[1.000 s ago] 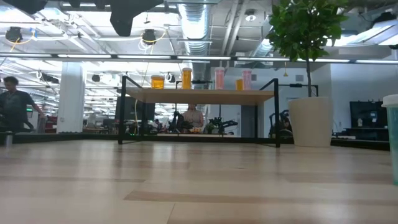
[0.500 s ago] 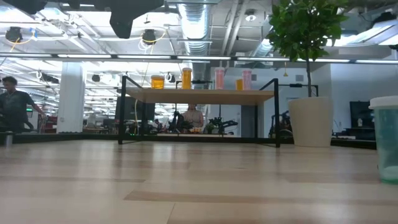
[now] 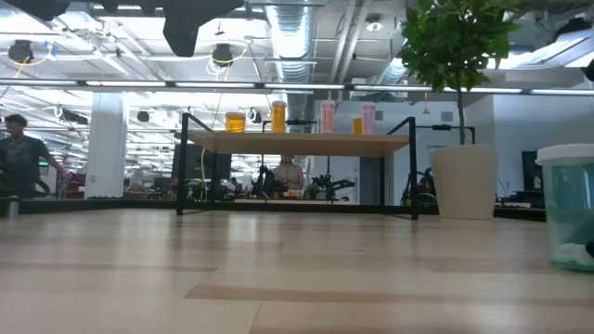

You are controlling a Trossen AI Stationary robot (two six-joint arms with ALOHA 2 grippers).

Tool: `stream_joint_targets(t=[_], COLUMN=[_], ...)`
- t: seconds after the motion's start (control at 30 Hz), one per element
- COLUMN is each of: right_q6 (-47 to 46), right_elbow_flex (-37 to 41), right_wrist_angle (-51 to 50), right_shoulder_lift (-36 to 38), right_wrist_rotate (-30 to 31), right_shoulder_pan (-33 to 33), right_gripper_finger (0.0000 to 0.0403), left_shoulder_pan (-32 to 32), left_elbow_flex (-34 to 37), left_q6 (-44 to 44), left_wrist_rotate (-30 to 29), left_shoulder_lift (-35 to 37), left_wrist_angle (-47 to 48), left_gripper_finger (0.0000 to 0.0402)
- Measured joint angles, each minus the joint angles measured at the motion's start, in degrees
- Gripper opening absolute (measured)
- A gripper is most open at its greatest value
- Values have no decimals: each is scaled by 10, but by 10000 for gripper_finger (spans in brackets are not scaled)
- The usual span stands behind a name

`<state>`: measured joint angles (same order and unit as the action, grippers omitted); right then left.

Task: Pick and place medicine bottles onto shelf by color
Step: Put the small blue pill bottle on the shelf

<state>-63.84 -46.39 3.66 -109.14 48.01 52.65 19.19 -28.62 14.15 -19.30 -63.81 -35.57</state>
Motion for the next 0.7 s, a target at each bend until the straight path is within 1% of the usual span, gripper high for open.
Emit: stream_joint_targets(t=[0.13, 0.27, 0.4, 0.53, 0.6, 0.7], right_q6=[23, 74, 130, 182, 208, 239], right_elbow_flex=[-12, -35, -61, -90, -106, -130], right_wrist_angle=[-1, -2, -2, -2, -5, -20], right_shoulder_lift=[0, 0, 0, 0, 0, 0], right_wrist_rotate=[-1, -1, -1, -2, -6, -13], right_shoulder_pan=[-9, -26, -48, -71, -81, -95], right_gripper_finger=[120, 119, 119, 119, 119, 119], left_shoulder_pan=[9, 11, 11, 11, 13, 19], left_elbow_flex=[0, -8, -53, -126, -166, -222], left_q6=[-1, -9, -20, -30, -46, -67], left_wrist_rotate=[1, 5, 46, 87, 98, 99], left_shoulder_lift=[-11, -40, -89, -149, -178, -216], left_wrist_angle=[-2, -22, -19, 48, 102, 177], left_gripper_finger=[223, 223, 223, 223, 223, 223])
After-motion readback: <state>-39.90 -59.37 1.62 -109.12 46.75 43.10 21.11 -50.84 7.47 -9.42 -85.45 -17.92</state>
